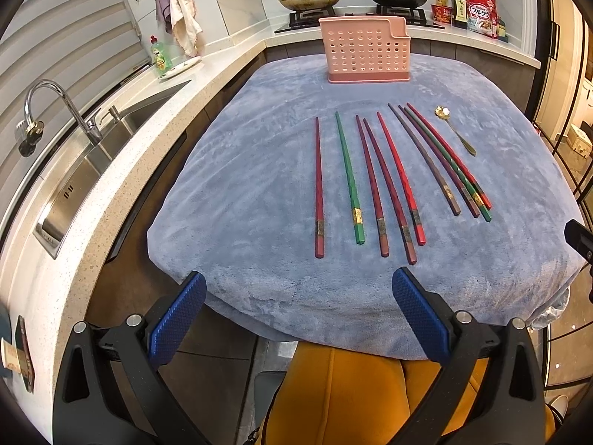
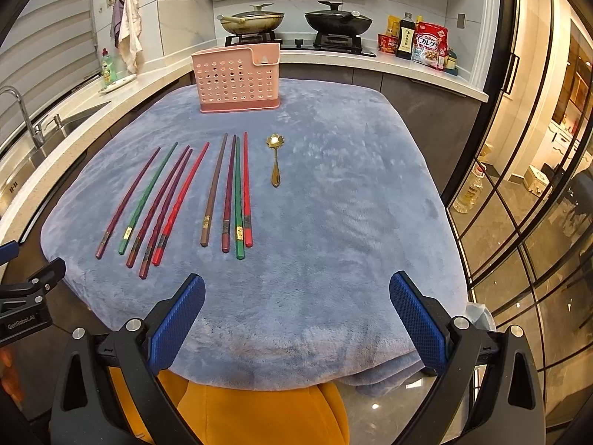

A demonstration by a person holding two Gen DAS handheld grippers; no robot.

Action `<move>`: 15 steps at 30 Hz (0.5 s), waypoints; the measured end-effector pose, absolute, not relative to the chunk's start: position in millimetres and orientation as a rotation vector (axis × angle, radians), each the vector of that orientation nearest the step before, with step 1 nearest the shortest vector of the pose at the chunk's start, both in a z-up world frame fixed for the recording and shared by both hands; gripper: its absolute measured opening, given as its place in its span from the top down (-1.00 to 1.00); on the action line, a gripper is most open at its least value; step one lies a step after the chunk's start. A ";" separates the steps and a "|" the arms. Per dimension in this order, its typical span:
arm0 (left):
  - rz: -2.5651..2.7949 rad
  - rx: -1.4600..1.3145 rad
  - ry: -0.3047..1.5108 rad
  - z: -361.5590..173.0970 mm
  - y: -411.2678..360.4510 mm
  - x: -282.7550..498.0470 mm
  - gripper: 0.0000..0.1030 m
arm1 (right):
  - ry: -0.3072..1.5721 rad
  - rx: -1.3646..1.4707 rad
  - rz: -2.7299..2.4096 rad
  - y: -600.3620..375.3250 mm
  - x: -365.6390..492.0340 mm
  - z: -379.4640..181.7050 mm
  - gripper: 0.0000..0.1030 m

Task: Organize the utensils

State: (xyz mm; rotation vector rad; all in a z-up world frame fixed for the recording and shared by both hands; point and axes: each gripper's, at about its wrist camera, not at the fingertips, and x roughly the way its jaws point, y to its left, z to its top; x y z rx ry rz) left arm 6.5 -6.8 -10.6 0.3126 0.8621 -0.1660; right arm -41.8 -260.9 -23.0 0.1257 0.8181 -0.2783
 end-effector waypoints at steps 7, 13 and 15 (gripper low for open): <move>-0.168 0.311 0.868 -13.0 -6.3 7.5 -0.86 | 0.820 0.127 -0.283 -263.0 -40.4 -23.1 -0.86; -0.168 0.309 0.870 -14.8 -7.2 9.3 -0.86 | 0.822 0.130 -0.287 -264.0 -39.5 -24.5 -0.86; -0.167 0.308 0.871 -15.7 -7.5 9.2 -0.86 | 0.823 0.130 -0.286 -264.0 -38.9 -24.7 -0.86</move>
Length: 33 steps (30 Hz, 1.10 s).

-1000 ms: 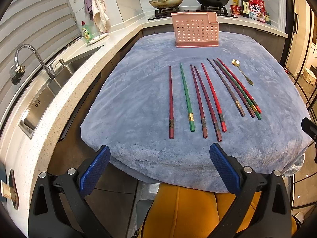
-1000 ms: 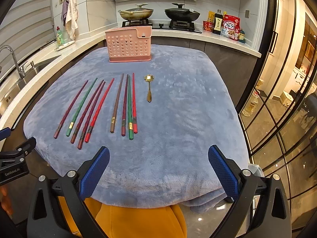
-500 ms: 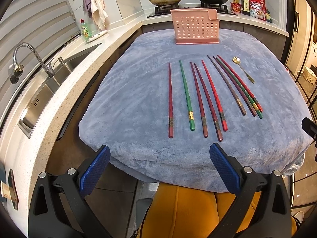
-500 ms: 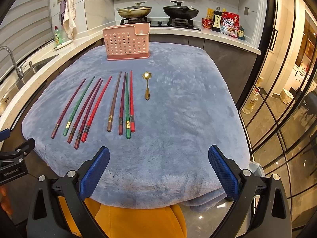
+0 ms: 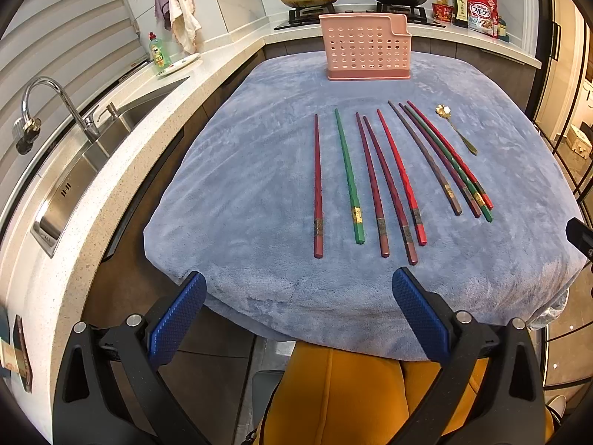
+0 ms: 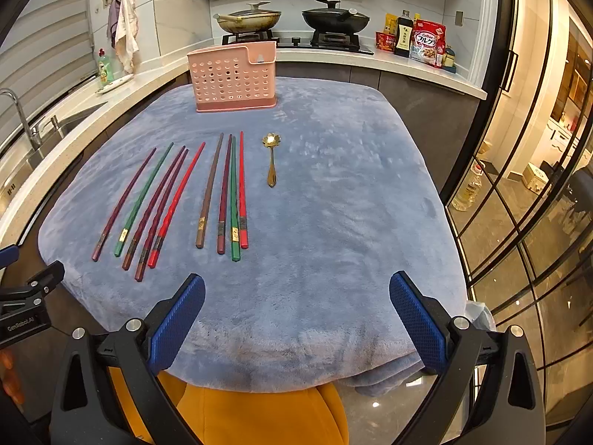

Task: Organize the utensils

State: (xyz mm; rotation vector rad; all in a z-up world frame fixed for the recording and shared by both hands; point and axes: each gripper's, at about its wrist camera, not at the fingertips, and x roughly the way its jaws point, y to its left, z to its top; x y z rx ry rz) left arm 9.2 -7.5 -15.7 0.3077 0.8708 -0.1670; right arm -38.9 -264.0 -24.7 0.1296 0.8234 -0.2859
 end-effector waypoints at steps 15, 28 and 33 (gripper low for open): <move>-0.168 0.309 0.873 -16.2 -8.1 11.1 -0.86 | 0.826 0.126 -0.285 -263.1 -37.6 -24.7 -0.86; -0.169 0.305 0.873 -15.3 -7.4 12.8 -0.86 | 0.828 0.121 -0.281 -261.9 -35.9 -25.1 -0.86; -0.170 0.305 0.872 -15.1 -8.5 12.9 -0.86 | 0.828 0.120 -0.281 -261.6 -36.0 -25.0 -0.86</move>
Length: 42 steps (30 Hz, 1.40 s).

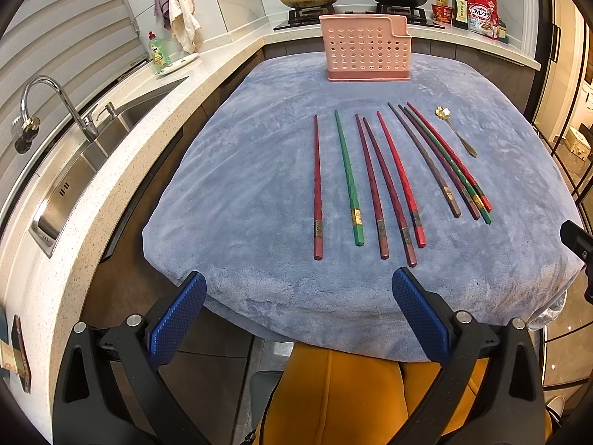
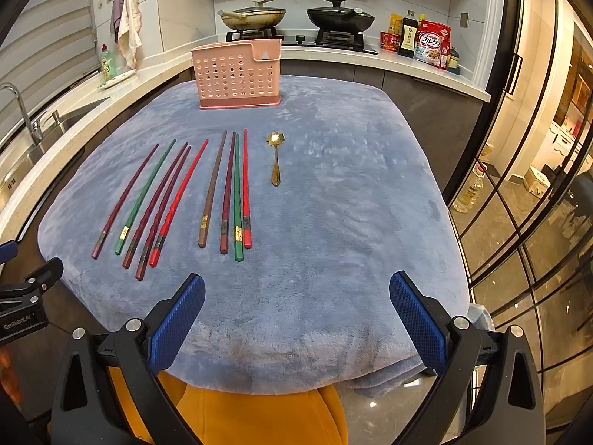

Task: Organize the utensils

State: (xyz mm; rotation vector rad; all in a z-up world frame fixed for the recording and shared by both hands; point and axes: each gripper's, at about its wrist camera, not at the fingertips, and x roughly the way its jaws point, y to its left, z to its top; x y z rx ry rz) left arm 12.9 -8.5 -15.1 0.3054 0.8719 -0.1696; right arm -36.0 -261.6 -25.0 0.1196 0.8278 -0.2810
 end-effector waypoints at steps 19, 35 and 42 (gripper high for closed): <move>-0.172 0.302 0.875 -14.5 -9.1 12.6 -0.86 | 0.831 0.120 -0.280 -259.3 -35.6 -26.1 -0.86; -0.150 0.183 0.967 -32.0 14.7 50.4 -0.86 | 0.857 0.127 -0.285 -268.5 -19.4 -38.3 -0.86; -0.149 0.160 1.022 -57.5 17.1 79.0 -0.83 | 0.855 0.140 -0.281 -274.9 5.8 -43.6 -0.86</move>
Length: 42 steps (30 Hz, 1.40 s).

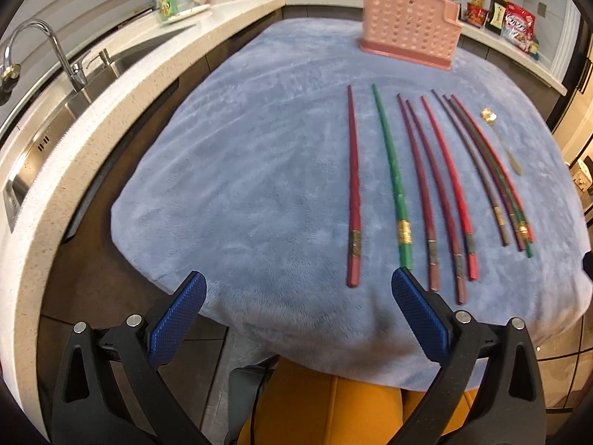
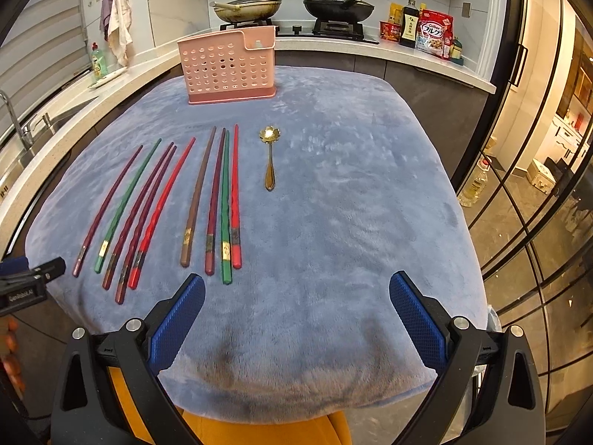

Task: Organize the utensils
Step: 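Close the left tool on a red chopstick while the right tool moves toward the gold spoon, then close the right tool on the gold spoon's handle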

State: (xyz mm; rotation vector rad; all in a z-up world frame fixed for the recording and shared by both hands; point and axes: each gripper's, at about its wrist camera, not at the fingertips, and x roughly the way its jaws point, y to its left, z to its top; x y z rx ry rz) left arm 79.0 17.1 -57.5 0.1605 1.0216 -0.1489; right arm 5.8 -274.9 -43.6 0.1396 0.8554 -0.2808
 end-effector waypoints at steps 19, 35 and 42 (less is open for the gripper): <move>-0.246 0.134 1.068 -77.2 12.8 106.8 0.54 | 0.864 0.153 -0.234 -279.1 64.0 -57.7 -0.77; -0.278 0.113 1.072 -78.5 6.5 137.7 0.80 | 0.904 0.240 -0.196 -304.7 150.4 -85.0 0.22; -0.286 0.112 1.063 -79.1 6.2 139.0 0.80 | 0.914 0.224 -0.203 -302.4 155.8 -95.6 0.57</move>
